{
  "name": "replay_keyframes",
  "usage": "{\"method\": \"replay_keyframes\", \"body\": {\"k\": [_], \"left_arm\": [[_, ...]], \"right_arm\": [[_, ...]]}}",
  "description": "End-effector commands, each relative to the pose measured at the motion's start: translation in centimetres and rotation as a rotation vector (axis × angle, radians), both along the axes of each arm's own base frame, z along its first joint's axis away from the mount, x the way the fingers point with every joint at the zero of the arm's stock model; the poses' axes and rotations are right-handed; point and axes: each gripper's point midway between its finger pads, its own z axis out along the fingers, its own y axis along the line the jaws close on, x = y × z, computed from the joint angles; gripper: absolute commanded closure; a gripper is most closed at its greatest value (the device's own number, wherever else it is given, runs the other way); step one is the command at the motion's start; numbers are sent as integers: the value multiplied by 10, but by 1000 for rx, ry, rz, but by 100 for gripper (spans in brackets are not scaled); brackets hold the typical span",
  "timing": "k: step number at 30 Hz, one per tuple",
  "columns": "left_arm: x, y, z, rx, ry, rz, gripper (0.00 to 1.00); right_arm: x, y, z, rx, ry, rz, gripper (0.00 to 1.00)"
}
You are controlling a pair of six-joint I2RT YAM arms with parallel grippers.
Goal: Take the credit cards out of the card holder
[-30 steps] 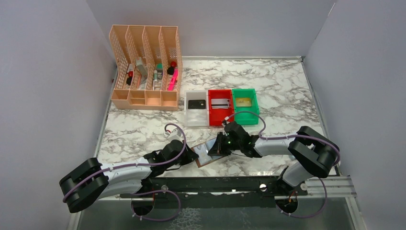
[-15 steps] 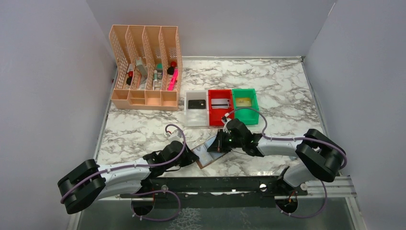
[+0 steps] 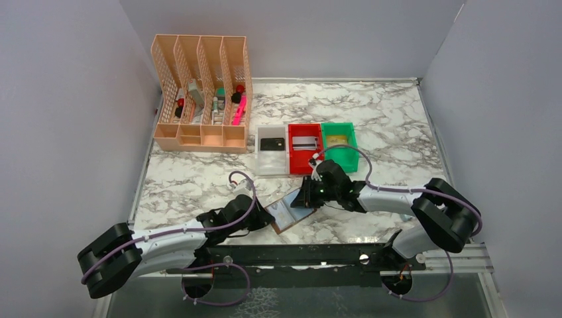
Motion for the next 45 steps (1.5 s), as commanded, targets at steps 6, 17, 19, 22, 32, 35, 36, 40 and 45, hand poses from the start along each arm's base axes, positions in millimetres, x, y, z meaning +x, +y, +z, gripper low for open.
{"method": "replay_keyframes", "body": {"k": [6, 17, 19, 22, 32, 35, 36, 40, 45], "left_arm": [[13, -23, 48, -38, -127, -83, 79], [23, -59, 57, -48, -133, -170, 72], [27, -65, 64, -56, -155, -180, 72], [34, -78, 77, -71, -190, -203, 71], [46, -106, 73, -43, -200, -266, 71], [48, -108, 68, -30, -192, -269, 71], [49, -108, 66, -23, -190, -268, 71], [48, -105, 53, 17, -165, -271, 69], [48, -103, 48, 33, -155, -268, 60]], "right_arm": [[25, -28, -17, -280, -107, 0, 67], [15, -38, -39, -319, -32, -31, 67], [13, -37, -38, -300, -27, -36, 67], [11, -34, -38, -283, -12, -34, 67], [7, -36, -35, -253, 8, -68, 67], [12, -48, -35, -311, -9, -117, 67], [14, -52, -34, -330, -16, -129, 67], [22, -79, -34, -439, -45, -226, 65], [26, -100, -27, -452, -66, -302, 62]]}}
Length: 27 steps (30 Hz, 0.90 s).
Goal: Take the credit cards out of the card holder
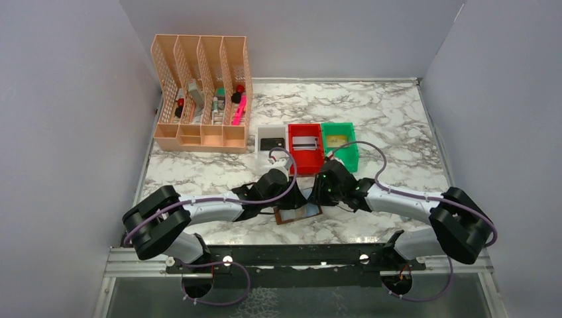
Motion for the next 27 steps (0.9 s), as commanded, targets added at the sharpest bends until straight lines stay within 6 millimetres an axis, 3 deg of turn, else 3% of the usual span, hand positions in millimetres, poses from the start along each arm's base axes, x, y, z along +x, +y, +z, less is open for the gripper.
{"method": "replay_keyframes", "body": {"k": [1, 4, 8, 16, 22, 27], "left_arm": [[2, -5, 6, 1, -19, -19, 58], [4, 4, 2, 49, -17, 7, 55], [6, 15, -2, 80, -24, 46, 50], [8, 13, 0, 115, -34, 20, 36], [8, 18, 1, 128, -46, 22, 33], [5, 24, -5, 140, -27, 35, 33]], "right_arm": [[1, -43, -7, -122, -6, -120, 62], [5, -47, 2, -104, -29, -133, 62], [4, -27, 20, 0, -54, -59, 64], [5, -5, 48, 125, -94, 2, 64], [-12, 21, 41, 260, -11, 91, 63], [-16, 22, 26, 269, 36, 69, 63]]}}
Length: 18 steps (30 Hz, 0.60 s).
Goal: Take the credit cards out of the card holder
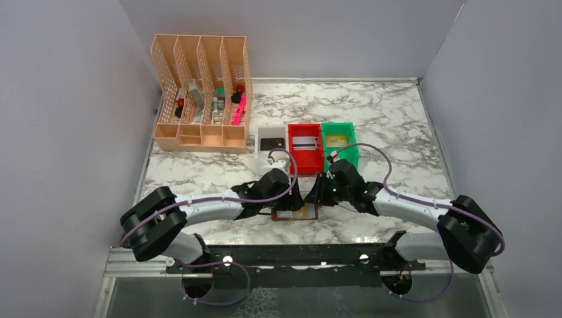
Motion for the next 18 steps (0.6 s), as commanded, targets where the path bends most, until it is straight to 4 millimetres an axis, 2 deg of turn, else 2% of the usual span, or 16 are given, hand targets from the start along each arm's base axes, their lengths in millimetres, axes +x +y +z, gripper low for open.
{"method": "replay_keyframes", "body": {"k": [1, 3, 9, 18], "left_arm": [[4, 3, 7, -6, -29, 17, 33], [3, 4, 2, 2, -15, 21, 35], [-2, -1, -11, -30, 34, 17, 50], [-9, 18, -35, -12, 107, 93, 49]], "right_arm": [[-7, 11, -6, 63, 44, 27, 63], [-9, 10, -15, 38, 68, 30, 64], [-15, -3, -47, -57, 138, 8, 72], [-28, -17, -70, -114, 201, -16, 77]]}}
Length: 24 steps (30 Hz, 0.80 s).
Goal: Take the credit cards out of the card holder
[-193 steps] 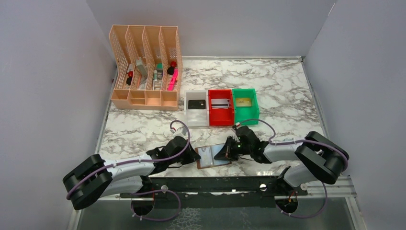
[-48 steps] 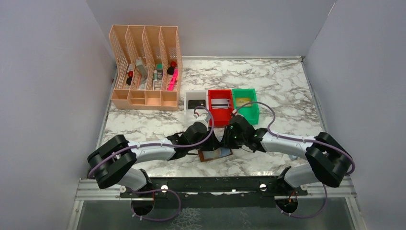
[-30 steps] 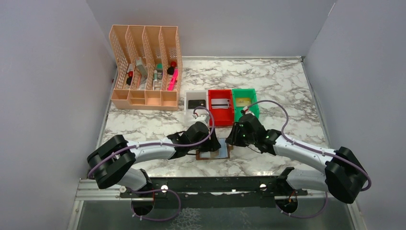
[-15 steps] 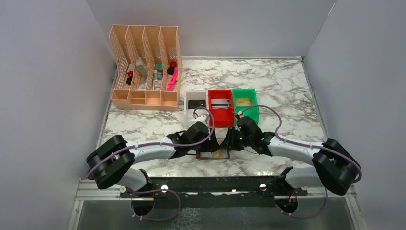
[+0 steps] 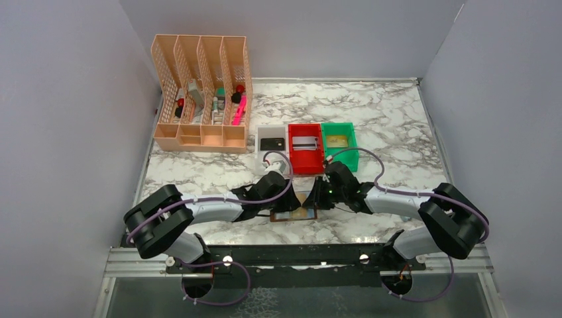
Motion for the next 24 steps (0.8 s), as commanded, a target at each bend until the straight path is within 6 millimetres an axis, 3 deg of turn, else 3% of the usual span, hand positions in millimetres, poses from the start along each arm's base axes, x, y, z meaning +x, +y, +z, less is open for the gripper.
{"method": "replay_keyframes", "body": {"k": [1, 4, 9, 12, 16, 24], "left_arm": [[-9, 16, -19, 11, 59, 45, 49], [-13, 17, -23, -16, 79, 53, 53], [-22, 18, -29, -76, 116, 69, 74], [-22, 19, -28, -87, 111, 79, 82], [-19, 20, -23, -98, 89, 89, 100], [-15, 40, -23, -99, 80, 129, 100]], "right_arm": [[-21, -24, -36, -111, 94, -15, 78], [-24, -26, -40, -117, 106, -14, 78], [-28, -28, -45, -121, 123, -14, 79], [-29, -29, -45, -125, 124, -15, 80], [-28, -30, -46, -132, 123, -18, 80], [-24, -34, -47, -165, 120, -35, 81]]}}
